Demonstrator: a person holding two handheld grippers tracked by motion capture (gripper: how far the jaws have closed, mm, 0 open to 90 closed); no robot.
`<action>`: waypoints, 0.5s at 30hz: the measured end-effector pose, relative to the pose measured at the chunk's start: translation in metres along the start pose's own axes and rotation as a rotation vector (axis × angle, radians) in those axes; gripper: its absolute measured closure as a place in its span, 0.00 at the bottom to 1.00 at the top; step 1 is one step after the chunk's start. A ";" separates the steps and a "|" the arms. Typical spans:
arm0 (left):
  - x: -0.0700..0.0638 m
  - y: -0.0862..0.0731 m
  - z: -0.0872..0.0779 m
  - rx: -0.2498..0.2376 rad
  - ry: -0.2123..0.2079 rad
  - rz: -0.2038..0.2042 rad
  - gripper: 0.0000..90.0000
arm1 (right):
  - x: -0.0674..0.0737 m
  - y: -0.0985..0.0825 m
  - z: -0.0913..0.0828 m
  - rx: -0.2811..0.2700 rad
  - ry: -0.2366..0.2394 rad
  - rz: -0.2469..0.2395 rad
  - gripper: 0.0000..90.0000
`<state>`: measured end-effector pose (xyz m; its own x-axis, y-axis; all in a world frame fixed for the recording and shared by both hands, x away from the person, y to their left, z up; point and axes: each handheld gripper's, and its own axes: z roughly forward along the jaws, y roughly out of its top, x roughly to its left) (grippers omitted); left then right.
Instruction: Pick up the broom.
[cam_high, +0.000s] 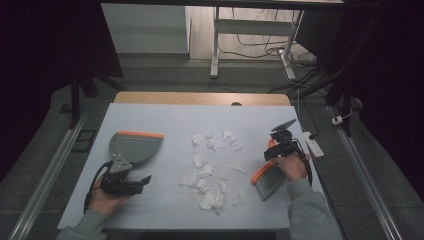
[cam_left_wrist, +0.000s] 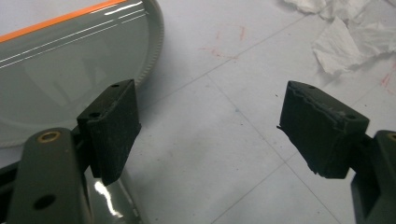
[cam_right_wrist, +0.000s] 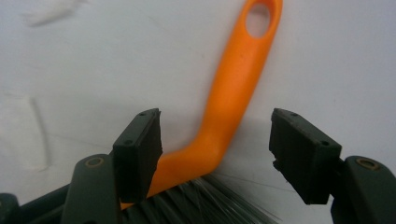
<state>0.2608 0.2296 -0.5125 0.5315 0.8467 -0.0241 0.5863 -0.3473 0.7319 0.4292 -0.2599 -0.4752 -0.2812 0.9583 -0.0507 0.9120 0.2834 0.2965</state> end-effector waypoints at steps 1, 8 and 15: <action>-0.001 0.000 0.000 0.000 -0.002 0.004 0.23 | 0.000 0.000 0.002 0.005 -0.004 0.014 0.38; -0.006 0.001 0.000 -0.004 -0.006 0.015 0.23 | 0.004 -0.001 0.006 0.035 -0.017 0.062 0.42; -0.005 0.001 0.000 -0.003 -0.009 0.015 0.23 | 0.004 0.002 0.013 0.087 -0.026 0.124 0.50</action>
<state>0.2591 0.2251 -0.5119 0.5453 0.8380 -0.0190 0.5763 -0.3583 0.7345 0.4341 -0.2550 -0.4867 -0.1576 0.9865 -0.0437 0.9622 0.1634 0.2181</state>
